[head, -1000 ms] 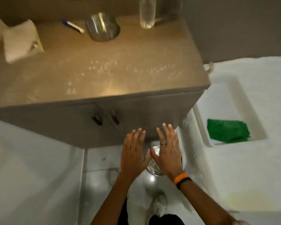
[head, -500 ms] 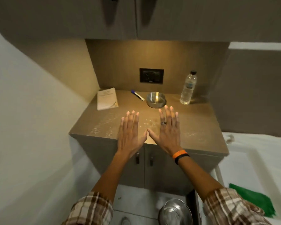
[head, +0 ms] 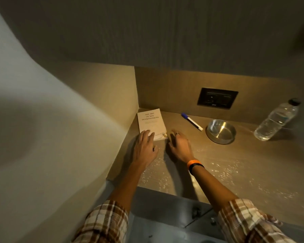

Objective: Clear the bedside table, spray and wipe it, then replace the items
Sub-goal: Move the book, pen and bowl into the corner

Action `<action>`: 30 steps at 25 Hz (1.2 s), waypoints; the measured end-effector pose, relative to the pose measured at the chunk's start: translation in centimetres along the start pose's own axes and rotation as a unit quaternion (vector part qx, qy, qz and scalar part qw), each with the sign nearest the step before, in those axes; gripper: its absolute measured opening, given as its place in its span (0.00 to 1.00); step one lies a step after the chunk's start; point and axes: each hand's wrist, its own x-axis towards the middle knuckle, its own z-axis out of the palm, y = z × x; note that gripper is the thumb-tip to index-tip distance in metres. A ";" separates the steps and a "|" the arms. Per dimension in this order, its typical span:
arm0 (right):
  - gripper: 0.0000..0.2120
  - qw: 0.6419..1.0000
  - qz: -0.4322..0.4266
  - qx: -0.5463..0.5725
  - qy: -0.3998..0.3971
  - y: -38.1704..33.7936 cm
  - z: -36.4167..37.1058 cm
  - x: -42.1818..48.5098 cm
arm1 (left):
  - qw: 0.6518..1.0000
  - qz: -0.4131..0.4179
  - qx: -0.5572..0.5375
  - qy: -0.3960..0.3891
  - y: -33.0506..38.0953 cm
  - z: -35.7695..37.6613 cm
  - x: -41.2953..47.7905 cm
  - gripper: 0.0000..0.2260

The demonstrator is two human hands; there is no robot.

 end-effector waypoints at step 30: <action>0.22 0.945 0.269 -0.118 0.143 14.7 -8.3 -1.5 | 0.993 0.019 -0.097 -0.068 17.5 5.1 12.3 0.16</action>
